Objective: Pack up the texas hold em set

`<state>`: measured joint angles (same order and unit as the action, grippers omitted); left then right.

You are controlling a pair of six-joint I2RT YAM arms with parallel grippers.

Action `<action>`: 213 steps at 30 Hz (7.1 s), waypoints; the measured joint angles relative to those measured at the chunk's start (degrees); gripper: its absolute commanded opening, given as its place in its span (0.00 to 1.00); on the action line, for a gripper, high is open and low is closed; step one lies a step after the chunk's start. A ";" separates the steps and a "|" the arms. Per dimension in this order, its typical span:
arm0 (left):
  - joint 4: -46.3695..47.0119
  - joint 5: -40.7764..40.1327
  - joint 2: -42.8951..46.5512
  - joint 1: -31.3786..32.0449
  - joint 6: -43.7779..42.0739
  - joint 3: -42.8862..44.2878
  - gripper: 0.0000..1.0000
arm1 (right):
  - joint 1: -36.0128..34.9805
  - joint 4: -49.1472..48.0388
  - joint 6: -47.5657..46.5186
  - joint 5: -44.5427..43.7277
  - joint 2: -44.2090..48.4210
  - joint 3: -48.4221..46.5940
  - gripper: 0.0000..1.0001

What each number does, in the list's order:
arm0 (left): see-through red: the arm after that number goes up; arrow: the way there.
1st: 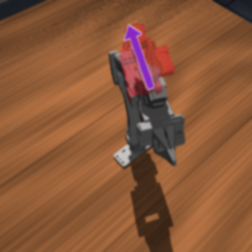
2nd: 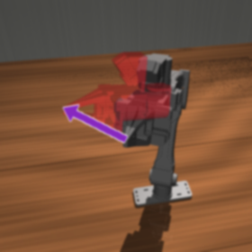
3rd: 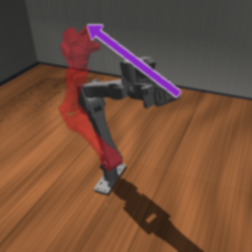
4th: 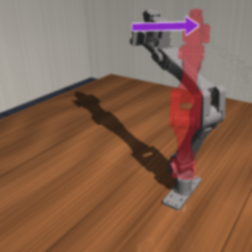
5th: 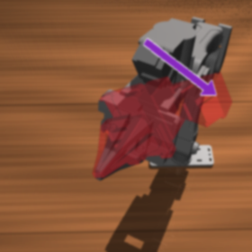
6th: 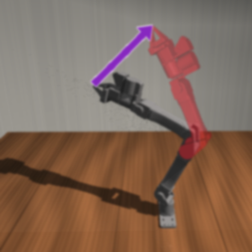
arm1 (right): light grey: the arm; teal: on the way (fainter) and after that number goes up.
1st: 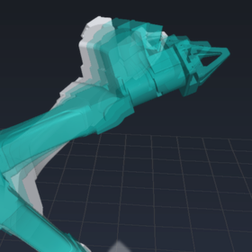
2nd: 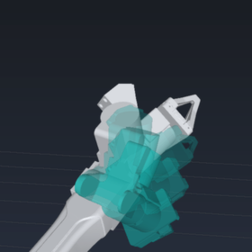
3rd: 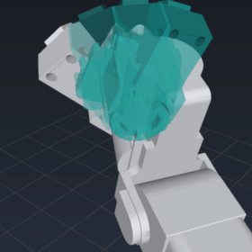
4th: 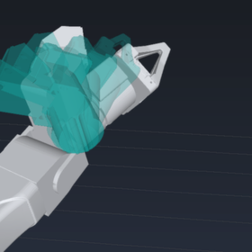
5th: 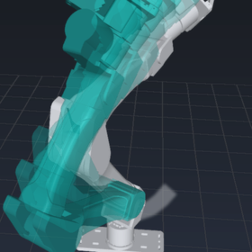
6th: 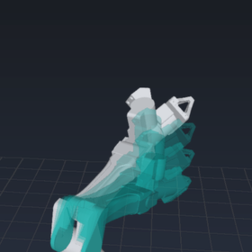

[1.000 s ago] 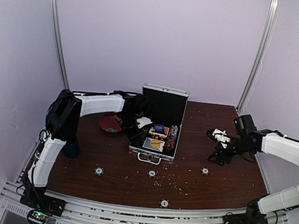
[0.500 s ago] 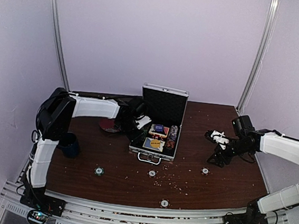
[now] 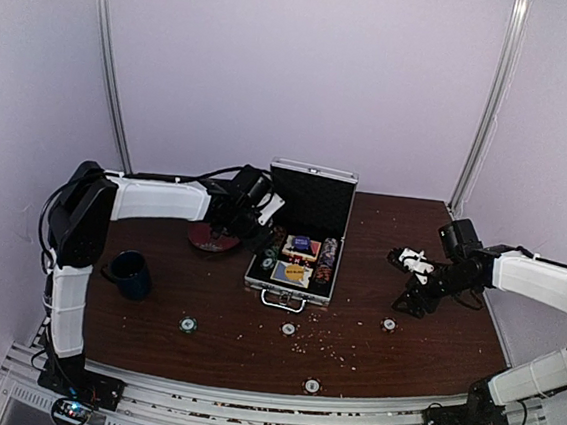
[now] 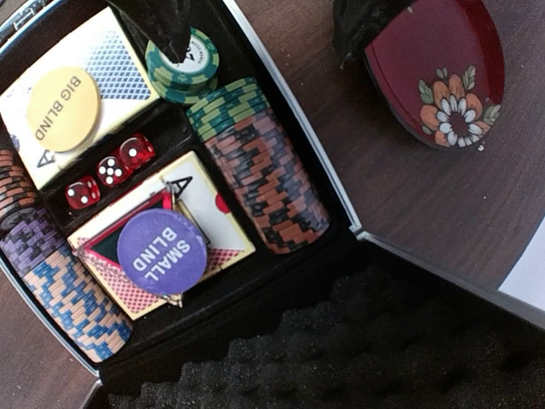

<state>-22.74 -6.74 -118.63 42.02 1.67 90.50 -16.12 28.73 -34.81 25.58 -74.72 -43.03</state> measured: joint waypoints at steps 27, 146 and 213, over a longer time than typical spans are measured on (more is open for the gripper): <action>-5.68 5.84 -5.22 1.99 -1.99 2.05 0.58 | -0.26 0.22 -0.02 -0.15 -0.63 -0.24 0.74; 14.01 -11.06 -1.11 3.19 -0.61 -10.47 0.61 | -1.66 1.09 -1.07 -1.90 -3.39 -0.66 0.74; -8.46 -11.04 -5.22 1.79 -2.64 4.66 0.59 | -2.86 1.97 -1.31 -2.78 -5.46 -0.98 0.74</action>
<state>-31.20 -17.78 -123.85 43.81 -0.97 95.15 -18.98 30.70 -36.12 22.81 -80.18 -44.01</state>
